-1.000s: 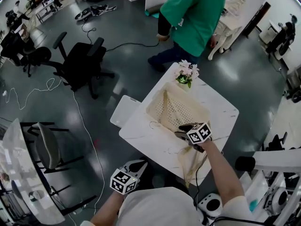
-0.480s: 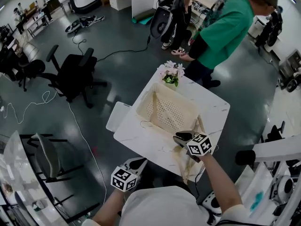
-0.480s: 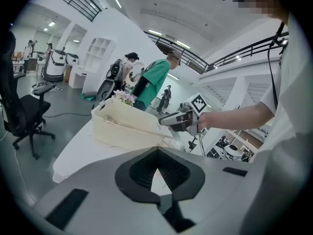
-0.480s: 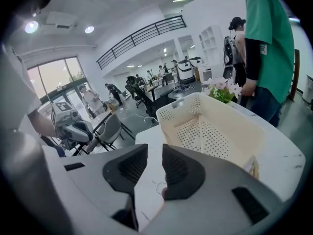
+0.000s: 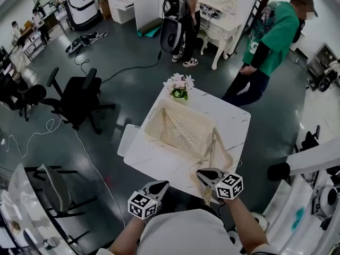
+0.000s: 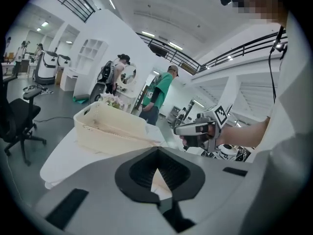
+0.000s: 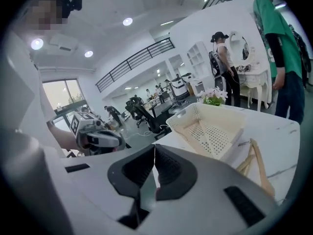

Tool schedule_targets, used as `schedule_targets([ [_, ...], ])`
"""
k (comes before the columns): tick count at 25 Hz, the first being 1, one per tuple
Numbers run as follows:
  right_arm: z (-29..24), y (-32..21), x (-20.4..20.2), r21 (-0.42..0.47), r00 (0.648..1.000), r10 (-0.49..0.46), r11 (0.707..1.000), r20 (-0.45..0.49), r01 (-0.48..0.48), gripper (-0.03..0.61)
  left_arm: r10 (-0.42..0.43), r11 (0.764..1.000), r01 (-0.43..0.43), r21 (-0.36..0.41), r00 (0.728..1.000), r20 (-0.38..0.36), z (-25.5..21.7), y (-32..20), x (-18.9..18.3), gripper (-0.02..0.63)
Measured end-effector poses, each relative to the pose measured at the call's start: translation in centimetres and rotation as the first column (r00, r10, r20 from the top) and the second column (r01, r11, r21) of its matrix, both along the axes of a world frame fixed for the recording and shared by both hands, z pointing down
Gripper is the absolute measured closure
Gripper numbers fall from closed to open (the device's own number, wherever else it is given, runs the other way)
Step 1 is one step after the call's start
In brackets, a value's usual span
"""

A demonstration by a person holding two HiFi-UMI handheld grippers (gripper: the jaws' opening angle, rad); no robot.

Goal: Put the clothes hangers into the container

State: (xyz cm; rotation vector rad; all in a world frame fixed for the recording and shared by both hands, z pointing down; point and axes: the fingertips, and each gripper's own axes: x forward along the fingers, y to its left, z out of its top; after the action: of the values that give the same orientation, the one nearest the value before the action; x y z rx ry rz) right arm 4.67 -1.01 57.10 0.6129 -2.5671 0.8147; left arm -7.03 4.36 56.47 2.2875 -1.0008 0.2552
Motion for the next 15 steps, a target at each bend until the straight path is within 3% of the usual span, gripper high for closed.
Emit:
schedule_targets([
  [9, -1.6, 2.6, 5.7, 0.027, 0.985, 0.164, 0.986, 0.045, -0.166, 0.560, 0.090, 0.996, -0.091, 0.024, 0.996, 0.005, -0.8, 0.1, 3.3, 0.607],
  [15, -2.1, 3.2, 7.2, 0.015, 0.968, 0.230, 0.972, 0.103, -0.233, 0.560, 0.122, 0.992, -0.122, 0.039, 0.992, 0.008, -1.2, 0.0, 4.6, 0.607],
])
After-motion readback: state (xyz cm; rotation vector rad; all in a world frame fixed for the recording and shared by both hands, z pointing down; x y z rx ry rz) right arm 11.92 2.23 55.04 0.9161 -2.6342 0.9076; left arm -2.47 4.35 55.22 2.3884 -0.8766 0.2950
